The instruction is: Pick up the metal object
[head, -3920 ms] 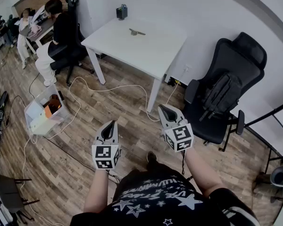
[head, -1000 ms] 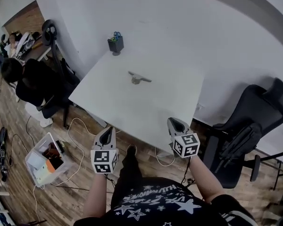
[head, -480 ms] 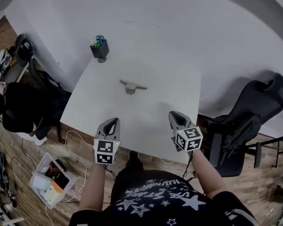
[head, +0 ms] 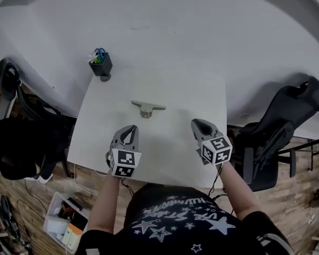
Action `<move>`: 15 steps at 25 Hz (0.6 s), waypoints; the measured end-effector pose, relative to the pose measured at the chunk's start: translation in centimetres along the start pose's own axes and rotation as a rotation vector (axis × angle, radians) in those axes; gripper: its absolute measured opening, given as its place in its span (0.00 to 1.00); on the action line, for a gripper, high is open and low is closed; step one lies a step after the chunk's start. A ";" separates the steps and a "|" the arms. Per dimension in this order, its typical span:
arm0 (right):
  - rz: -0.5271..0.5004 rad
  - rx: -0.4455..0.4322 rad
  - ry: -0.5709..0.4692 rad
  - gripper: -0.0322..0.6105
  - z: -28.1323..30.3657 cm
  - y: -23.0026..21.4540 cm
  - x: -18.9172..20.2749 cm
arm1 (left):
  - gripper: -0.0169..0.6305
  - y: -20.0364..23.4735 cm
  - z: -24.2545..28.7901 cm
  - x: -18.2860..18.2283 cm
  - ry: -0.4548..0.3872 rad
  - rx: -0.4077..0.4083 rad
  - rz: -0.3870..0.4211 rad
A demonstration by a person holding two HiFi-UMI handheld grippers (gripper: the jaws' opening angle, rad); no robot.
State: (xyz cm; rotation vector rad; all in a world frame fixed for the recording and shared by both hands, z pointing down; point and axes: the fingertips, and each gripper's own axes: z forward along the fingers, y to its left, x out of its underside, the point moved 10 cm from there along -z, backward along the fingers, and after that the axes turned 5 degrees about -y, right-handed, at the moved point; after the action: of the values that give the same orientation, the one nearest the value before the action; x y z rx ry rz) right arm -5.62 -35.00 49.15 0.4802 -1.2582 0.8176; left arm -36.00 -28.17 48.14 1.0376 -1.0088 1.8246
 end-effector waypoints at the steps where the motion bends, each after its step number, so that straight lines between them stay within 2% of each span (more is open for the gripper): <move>1: 0.007 0.013 0.001 0.13 0.5 -0.1 0.0 | 0.06 0.5 0.9 0.1 0.006 0.003 0.046; 3: 0.022 0.039 0.003 0.13 1.3 -0.3 0.1 | 0.07 1.3 2.5 0.3 0.019 0.022 0.139; 6: 0.046 0.076 0.012 0.13 2.3 -0.6 0.3 | 0.22 1.8 4.9 0.5 0.030 0.076 0.271; 12: 0.078 0.123 0.038 0.13 3.6 -1.5 0.8 | 0.38 1.9 9.2 1.4 0.071 0.155 0.513; 15: 0.092 0.143 0.044 0.13 3.9 -1.9 1.2 | 0.42 1.6 11.1 2.2 0.098 0.199 0.617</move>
State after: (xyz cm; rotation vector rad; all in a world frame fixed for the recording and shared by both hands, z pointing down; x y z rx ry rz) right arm -6.55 -38.76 51.52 0.5193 -1.1935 0.9951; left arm -35.15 -38.22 53.56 0.7852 -1.1914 2.4907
